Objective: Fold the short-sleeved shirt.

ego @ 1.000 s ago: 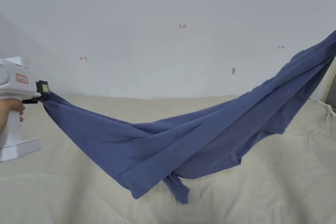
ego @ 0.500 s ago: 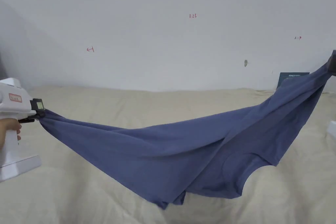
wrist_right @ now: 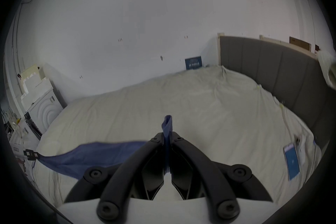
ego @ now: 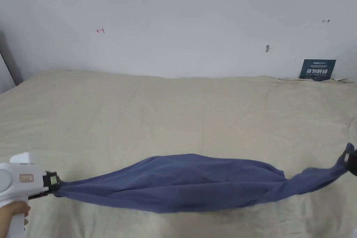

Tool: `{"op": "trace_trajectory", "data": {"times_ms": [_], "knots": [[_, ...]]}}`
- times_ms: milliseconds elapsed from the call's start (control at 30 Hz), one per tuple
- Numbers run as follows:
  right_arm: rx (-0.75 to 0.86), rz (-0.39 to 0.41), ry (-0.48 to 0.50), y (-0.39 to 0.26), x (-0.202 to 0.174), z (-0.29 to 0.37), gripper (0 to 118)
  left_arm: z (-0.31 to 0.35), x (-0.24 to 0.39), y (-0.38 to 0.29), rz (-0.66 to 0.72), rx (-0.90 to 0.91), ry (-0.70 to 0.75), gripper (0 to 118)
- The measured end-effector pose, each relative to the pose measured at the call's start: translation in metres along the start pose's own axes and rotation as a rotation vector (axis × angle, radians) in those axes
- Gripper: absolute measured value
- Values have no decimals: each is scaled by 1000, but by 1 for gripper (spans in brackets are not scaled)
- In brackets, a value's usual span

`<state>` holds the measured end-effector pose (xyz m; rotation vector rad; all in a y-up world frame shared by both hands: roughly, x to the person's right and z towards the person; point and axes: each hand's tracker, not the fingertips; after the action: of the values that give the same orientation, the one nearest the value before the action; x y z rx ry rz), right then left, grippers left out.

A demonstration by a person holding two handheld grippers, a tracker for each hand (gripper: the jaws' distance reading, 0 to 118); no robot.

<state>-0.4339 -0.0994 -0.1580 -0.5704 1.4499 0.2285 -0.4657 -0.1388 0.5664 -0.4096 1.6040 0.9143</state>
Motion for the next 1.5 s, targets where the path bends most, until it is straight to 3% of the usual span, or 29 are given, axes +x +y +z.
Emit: {"op": "trace_trajectory", "data": {"times_ms": [333,633,1367,1433,1500], "knots": [[-93,-50,-13,-94,29,91,2,25,-23,-72,3,-79,17,0],[-101,-59,-47,-121,55,151,2,63,-49,-87,-22,-78,55,0],[-460,-105,-225,-187,58,60,2,-9,-50,-145,-6,-272,159,1],[-457,-115,-223,-188,58,61,3,-7,-47,-144,2,-264,168,11],[-446,-126,-216,-183,57,65,7,-5,-47,-140,12,-263,167,29]]}}
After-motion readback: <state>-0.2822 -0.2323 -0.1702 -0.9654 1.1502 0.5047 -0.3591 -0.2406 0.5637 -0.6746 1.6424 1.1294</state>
